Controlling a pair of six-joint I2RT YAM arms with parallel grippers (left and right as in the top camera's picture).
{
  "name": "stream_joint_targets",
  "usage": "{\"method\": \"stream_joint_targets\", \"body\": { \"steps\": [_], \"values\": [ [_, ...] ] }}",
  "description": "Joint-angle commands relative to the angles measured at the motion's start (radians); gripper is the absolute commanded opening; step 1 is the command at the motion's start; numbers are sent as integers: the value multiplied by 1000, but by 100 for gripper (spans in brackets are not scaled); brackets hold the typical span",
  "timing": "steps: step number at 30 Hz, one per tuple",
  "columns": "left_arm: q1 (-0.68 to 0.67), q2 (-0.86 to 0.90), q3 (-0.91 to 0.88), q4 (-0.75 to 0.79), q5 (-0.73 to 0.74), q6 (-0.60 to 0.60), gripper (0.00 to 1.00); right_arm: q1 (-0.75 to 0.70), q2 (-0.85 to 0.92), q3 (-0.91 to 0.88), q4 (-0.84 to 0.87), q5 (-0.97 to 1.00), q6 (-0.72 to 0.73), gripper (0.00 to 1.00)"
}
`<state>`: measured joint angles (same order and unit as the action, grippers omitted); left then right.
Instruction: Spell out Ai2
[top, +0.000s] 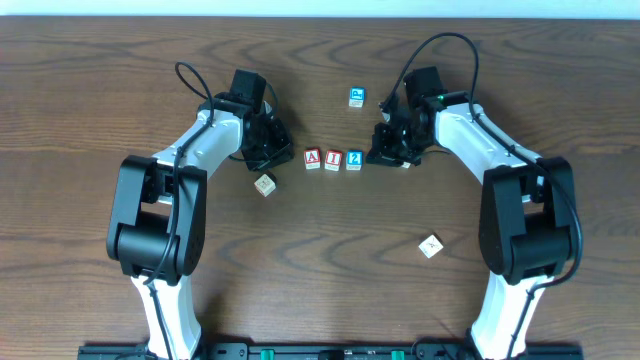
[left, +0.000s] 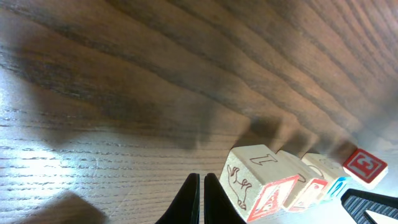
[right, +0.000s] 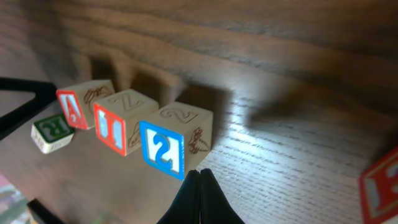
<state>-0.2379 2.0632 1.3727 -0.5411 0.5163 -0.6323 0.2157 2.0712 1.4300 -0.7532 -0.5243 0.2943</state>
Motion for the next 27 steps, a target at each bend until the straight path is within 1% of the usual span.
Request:
{"method": "stream_joint_targets", "body": {
  "steps": [1,14,20,27],
  "values": [
    [-12,4,-3,1,-3,-20,6,8,11,-3,8,24,24,2],
    [-44,25,-3,23,-11,-101,6,8,55,-3,21,19,23,1],
    [-44,29,-3,46,-11,-106,6,16,55,-3,25,6,19,2],
    [-45,29,-3,52,-10,-108,6,56,55,-3,59,-5,15,2]
  ]
}}
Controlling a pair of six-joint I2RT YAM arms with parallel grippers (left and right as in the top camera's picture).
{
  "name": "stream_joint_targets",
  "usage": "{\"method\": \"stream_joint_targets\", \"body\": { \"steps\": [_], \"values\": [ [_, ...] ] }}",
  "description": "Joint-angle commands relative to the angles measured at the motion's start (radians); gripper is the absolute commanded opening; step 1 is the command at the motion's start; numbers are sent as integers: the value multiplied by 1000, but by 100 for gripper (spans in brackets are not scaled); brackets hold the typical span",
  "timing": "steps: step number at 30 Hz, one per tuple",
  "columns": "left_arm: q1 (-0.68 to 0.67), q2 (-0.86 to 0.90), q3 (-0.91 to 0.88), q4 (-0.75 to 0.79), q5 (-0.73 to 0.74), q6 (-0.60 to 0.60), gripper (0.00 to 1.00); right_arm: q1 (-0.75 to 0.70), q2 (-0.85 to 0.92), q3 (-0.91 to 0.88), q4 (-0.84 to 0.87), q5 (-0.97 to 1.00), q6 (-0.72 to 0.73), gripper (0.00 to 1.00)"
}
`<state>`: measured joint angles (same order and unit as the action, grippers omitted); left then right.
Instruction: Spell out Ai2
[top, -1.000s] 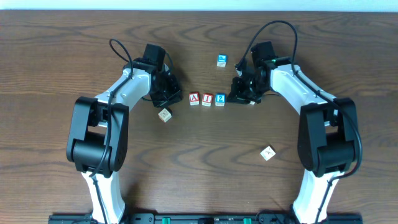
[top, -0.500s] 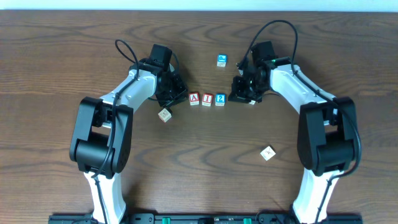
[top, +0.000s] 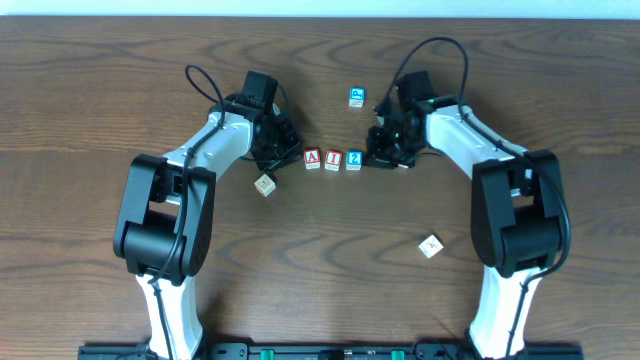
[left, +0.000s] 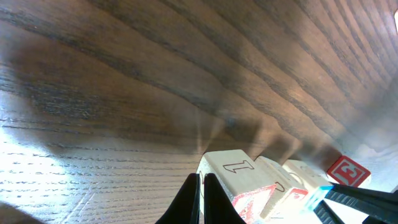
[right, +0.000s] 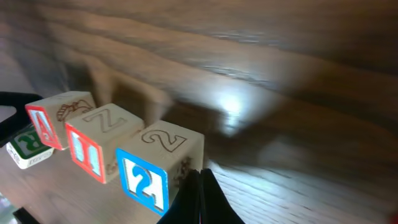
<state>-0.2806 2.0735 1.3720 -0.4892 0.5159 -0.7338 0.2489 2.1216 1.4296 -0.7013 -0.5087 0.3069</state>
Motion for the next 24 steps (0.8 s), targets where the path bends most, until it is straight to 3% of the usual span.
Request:
{"method": "stream_joint_targets", "body": {
  "steps": [1,24],
  "values": [
    [-3,19,-3,0,-10,-7,6,27,4,-2,11,-21,3,1],
    [-27,19,-3,15,-11,84,6,34,4,-2,43,-18,3,2]
  ]
}}
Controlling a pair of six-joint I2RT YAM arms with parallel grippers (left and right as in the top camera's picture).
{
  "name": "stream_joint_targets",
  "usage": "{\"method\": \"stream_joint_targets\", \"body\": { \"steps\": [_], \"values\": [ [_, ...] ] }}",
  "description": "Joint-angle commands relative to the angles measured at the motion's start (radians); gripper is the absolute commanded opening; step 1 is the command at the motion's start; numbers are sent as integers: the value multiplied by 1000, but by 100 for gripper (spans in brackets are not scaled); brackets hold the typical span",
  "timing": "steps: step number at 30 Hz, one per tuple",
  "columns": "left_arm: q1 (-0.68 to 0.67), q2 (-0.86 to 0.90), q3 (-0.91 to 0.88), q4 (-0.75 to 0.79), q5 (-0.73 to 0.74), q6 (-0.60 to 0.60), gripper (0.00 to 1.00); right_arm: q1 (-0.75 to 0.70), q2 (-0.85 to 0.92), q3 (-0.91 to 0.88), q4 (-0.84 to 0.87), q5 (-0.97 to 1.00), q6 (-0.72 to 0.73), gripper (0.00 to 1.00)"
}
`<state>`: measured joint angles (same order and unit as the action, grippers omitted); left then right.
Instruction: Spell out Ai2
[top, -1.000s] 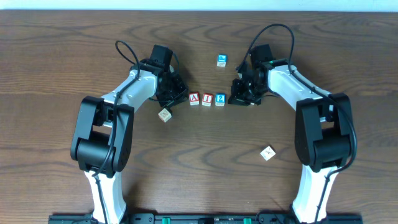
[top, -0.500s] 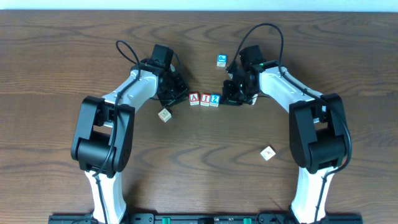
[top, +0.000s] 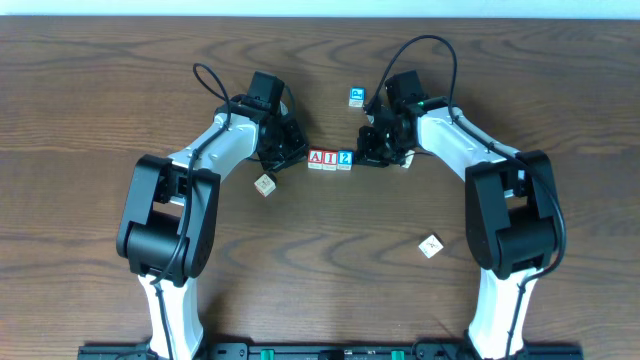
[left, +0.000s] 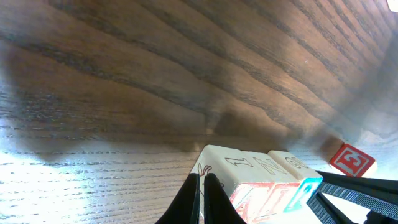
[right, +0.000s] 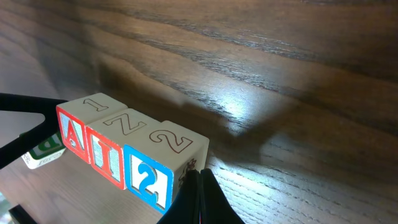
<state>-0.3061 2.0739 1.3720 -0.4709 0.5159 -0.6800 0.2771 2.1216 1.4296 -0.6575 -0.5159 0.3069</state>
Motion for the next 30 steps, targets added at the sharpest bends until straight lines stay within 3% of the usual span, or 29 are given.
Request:
{"method": "stream_joint_targets", "body": {
  "steps": [1,9,15,22,30],
  "values": [
    [0,19,-3,-6,-11,30,6,6,4,-2,-8,-8,3,2],
    [31,18,-2,-77,-7,53,6,-22,-2,25,-94,63,-12,1],
    [52,-55,-1,-109,-8,95,6,-22,-82,147,-267,197,-70,2],
    [92,-344,-1,-191,-46,237,6,-22,-329,251,-444,278,-116,2],
    [110,-769,-2,-441,-112,484,6,-21,-776,251,-632,300,-184,2]
  ]
}}
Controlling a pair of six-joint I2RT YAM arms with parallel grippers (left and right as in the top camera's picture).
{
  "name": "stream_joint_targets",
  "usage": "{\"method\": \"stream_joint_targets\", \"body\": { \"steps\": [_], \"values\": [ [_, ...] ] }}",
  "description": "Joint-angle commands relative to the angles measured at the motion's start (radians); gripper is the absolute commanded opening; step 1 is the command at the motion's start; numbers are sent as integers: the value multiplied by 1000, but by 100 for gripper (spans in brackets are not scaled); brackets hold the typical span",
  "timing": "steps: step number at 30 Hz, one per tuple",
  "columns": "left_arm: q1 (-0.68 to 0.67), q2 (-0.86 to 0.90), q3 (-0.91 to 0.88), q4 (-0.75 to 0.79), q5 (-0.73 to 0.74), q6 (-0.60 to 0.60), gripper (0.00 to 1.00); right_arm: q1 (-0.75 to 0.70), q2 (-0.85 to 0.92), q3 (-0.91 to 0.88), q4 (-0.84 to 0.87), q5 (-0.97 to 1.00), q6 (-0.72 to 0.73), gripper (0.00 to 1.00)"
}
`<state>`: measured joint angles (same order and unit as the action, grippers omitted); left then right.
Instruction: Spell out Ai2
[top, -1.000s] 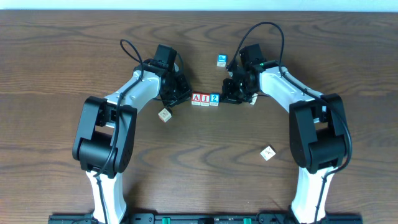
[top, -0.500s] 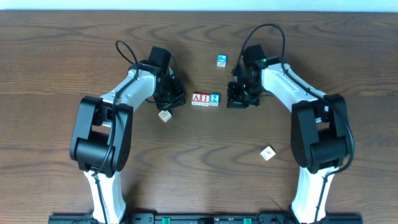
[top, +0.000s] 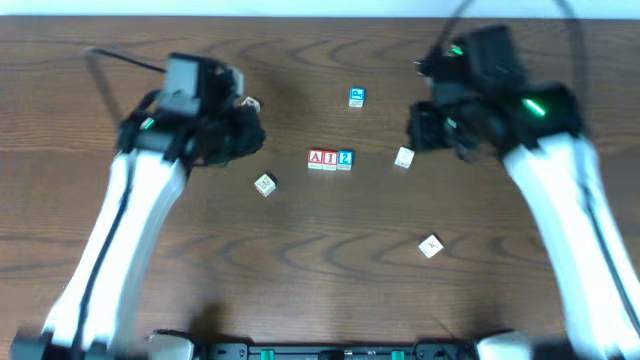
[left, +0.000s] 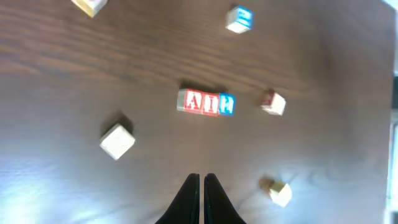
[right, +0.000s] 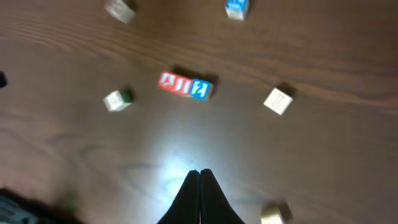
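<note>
Three blocks stand touching in a row at the table's middle: a red A block (top: 315, 159), a red I block (top: 329, 159) and a blue 2 block (top: 345, 159). The same row shows in the left wrist view, with the A block (left: 189, 101) leftmost, and in the right wrist view, where the 2 block (right: 200, 88) is at its right end. Both arms are lifted high and blurred. My left gripper (left: 201, 178) is shut and empty, well left of the row. Well right of the row, my right gripper (right: 199, 172) is shut and empty.
Loose blocks lie around the row: a blue-faced block (top: 356, 97) behind it, a pale block (top: 403, 158) to its right, a pale block (top: 264, 184) at front left, another (top: 430, 246) at front right, and one (top: 246, 102) by the left arm.
Both grippers were shut against the two ends of the block row. Now both arms are high above the table and drawn apart, and the A, I, 2 row stands alone.
The three blocks first stood in a loose line with small gaps, my shut grippers a little off each end. Then the grippers were closer in. Then they touched the ends and the blocks were pressed together. Now both arms are high and the row stays tight.
</note>
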<state>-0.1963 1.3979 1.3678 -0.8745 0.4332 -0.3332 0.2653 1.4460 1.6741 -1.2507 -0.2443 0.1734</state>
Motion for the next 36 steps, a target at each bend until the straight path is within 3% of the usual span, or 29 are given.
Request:
{"method": "stream_joint_targets", "body": {
  "steps": [1,9,10,11,12,13,14,21,36],
  "values": [
    [1,-143,2,-68,-29,157,6,-10,-161,5,-82,59,-51,2],
    [1,-504,-69,-183,-29,233,6,-10,-552,-148,-261,140,-48,2],
    [1,-553,-89,-179,-31,237,6,-10,-597,-171,-262,140,-48,22],
    [1,-583,-102,-177,-34,245,6,-10,-631,-187,-262,140,-48,49],
    [1,-613,-112,-177,-47,248,19,-10,-666,-198,-262,140,-47,79],
    [1,-634,-118,-181,-58,248,50,-10,-695,-201,-265,140,-48,99],
    [1,-652,-121,-185,-72,245,95,-10,-720,-201,-265,140,-48,99],
    [0,-678,-121,-249,-86,225,95,-10,-808,-201,-266,140,-48,99],
    [0,-678,-121,-281,-86,225,95,-10,-810,-201,-266,140,-48,99]
  ]
}}
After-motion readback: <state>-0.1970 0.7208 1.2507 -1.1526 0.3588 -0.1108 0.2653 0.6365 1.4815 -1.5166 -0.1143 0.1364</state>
